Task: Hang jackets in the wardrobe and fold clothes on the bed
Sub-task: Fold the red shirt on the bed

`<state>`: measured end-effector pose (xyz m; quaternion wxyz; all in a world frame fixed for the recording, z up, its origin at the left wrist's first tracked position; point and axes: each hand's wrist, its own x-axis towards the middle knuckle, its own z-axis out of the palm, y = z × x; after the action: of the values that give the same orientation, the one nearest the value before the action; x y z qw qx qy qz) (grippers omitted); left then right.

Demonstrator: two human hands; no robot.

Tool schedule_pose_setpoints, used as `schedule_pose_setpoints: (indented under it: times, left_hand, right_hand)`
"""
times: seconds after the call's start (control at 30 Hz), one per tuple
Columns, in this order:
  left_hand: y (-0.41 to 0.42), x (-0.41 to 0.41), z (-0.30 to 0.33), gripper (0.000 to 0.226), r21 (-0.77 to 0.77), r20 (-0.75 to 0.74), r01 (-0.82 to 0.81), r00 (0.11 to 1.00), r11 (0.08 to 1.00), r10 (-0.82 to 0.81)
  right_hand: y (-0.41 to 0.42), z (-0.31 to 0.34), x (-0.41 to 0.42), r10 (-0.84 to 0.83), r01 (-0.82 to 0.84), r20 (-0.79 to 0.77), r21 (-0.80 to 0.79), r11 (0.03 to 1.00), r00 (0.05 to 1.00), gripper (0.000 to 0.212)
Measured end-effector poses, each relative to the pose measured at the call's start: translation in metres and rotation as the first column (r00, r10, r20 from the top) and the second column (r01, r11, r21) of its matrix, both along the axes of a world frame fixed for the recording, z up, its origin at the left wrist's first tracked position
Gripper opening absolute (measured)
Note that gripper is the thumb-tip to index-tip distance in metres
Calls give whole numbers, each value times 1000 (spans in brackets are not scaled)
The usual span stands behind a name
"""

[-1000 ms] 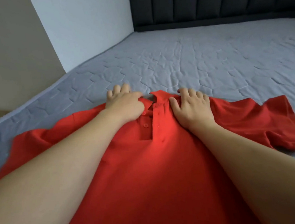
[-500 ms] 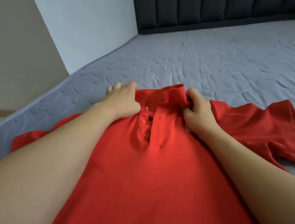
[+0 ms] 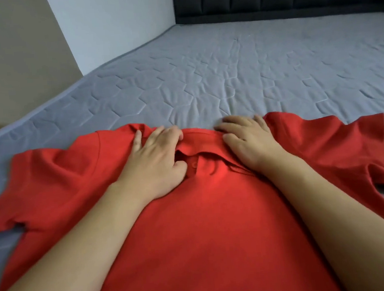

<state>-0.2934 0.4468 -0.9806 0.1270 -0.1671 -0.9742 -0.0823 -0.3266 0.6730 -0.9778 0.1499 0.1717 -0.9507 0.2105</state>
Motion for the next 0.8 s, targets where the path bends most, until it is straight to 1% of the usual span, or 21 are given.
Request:
schedule_pose_setpoints:
  times: [0.03,0.07,0.13,0.17,0.2,0.27,0.3,0.33,0.37,0.4,0.43,0.47,0.5,0.53,0.57,0.6,0.63,0.7,0.73,0.77,0.8]
  left_hand:
    - [-2,1,-5,53,42,68,0,998,999,-3]
    - [-4,1,-9,54,65,109,-1,994,998,-6]
    - [-5,1,-12,51,85,146,8,989,996,-20]
    - [-4,1,-8,50,95,175,18,984,995,-34]
    - [-4,3,-3,49,97,231,32,971,995,-54]
    - [-11,14,12,54,40,383,58,921,998,-69]
    - [-20,22,20,57,2,417,62,907,998,-57]
    - [-35,34,28,59,-30,393,32,919,999,-18]
    - [-54,47,35,60,-38,305,-52,950,998,62]
    - [-76,61,38,60,7,158,-189,970,982,186]
    - [-98,76,39,57,104,16,-356,934,929,356]
    - [-118,90,39,55,228,-47,-514,842,827,537]
    - [-132,102,36,56,335,0,-642,732,689,682]
    - [-143,110,33,58,380,108,-734,640,564,761]
    - [-150,111,33,62,366,211,-794,578,485,788]
    - [-154,110,34,66,328,297,-831,542,449,786]
    - [-157,109,37,68,307,363,-842,534,443,764]
    - [-158,103,40,64,332,468,-817,577,471,670]
    - [-157,104,43,56,384,518,-794,607,471,603]
    - [-157,105,46,43,453,569,-784,620,423,540]
    - [-161,107,48,28,545,619,-771,634,328,464]
  right_hand:
    - [1,-8,-1,-19,15,42,90,996,999,42]
    - [0,-12,-2,-36,30,57,111,993,998,47]
    - [-2,-13,-2,-60,54,59,96,994,996,59]
    - [-3,-10,-1,-64,52,67,158,986,996,63]
    - [-4,-7,2,-63,40,75,280,959,995,65]
    - [-6,1,6,-95,27,101,532,846,990,65]
    - [-10,6,8,-149,44,124,606,794,981,63]
    - [-15,13,7,-199,64,137,648,759,970,59]
    - [-23,21,7,-232,81,149,651,755,961,56]
    - [-36,28,5,-247,104,158,605,789,956,55]
    - [-52,33,5,-244,124,162,533,837,956,55]
    - [-71,35,6,-238,143,182,420,896,954,55]
    - [-91,34,11,-243,178,214,281,943,946,55]
    - [-110,27,20,-269,232,250,167,958,930,57]
    - [-126,17,30,-308,280,268,138,950,913,62]
    - [-138,4,42,-342,299,239,201,933,909,68]
    - [-146,-7,51,-356,299,184,276,913,916,72]
    - [-146,-14,56,-355,302,114,328,895,928,72]
    - [-143,-13,55,-361,308,113,327,893,926,72]
    - [-140,-12,52,-364,306,133,327,894,922,72]
    - [-138,-12,51,-365,298,159,333,895,917,71]
